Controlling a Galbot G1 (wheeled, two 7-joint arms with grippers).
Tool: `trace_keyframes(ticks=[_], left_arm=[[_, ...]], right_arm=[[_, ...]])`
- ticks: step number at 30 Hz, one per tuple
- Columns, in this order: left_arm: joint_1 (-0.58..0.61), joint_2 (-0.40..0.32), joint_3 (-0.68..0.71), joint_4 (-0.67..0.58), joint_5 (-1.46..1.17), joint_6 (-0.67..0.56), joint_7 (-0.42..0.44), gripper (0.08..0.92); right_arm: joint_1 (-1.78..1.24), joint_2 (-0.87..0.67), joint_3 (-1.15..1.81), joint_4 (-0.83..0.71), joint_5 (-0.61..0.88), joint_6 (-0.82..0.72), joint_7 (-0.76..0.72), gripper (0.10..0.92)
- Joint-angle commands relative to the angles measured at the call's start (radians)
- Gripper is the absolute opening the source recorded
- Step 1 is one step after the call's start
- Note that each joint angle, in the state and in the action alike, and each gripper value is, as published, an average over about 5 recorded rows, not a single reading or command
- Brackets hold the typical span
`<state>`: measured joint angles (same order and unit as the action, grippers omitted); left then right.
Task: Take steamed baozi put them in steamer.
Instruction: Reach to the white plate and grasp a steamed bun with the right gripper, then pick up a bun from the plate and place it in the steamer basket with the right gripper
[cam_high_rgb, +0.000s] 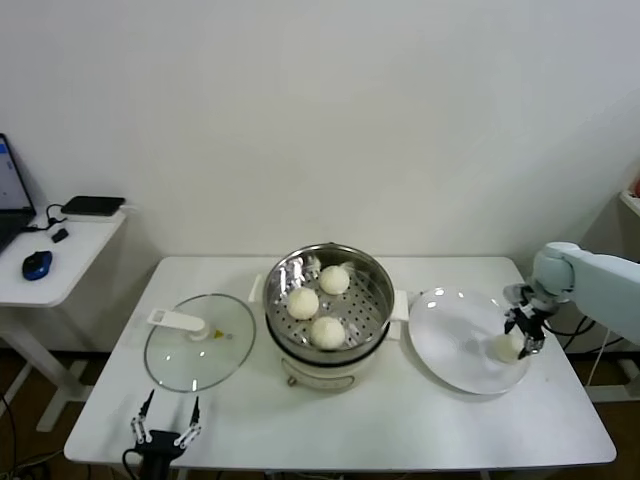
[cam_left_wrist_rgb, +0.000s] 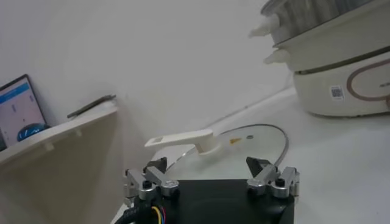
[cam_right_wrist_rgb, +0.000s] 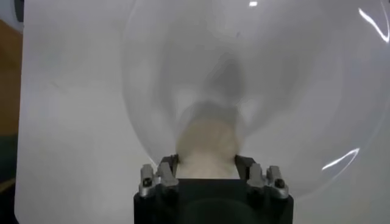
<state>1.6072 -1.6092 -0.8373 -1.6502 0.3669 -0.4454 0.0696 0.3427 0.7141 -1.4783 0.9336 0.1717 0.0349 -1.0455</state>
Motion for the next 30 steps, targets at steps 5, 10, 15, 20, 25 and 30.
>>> trace_keyframes(ticks=[5,10,15,20,25,30], left_arm=[[0.004,-0.023,-0.001,-0.01,-0.002,0.001,-0.003,0.823],[0.005,-0.023,0.002,-0.016,-0.003,0.002,-0.004,0.823],[0.004,-0.022,0.01,-0.013,0.002,0.002,-0.008,0.823],[0.006,-0.022,0.015,-0.019,0.006,0.01,-0.011,0.823],[0.006,-0.022,0.017,-0.026,0.006,0.015,-0.011,0.823],[0.009,-0.023,0.02,-0.026,0.005,0.016,-0.01,0.823]], right_arm=[[0.141,-0.027,-0.12,0.125,0.074,-0.033,0.008,0.6],[0.405,-0.017,-0.351,0.308,0.229,-0.079,0.031,0.589],[0.676,0.049,-0.513,0.473,0.42,-0.16,0.074,0.589],[0.875,0.128,-0.566,0.542,0.573,-0.216,0.062,0.594],[0.983,0.198,-0.565,0.553,0.699,-0.242,0.017,0.594],[0.986,0.259,-0.506,0.565,0.778,-0.293,0.027,0.594]])
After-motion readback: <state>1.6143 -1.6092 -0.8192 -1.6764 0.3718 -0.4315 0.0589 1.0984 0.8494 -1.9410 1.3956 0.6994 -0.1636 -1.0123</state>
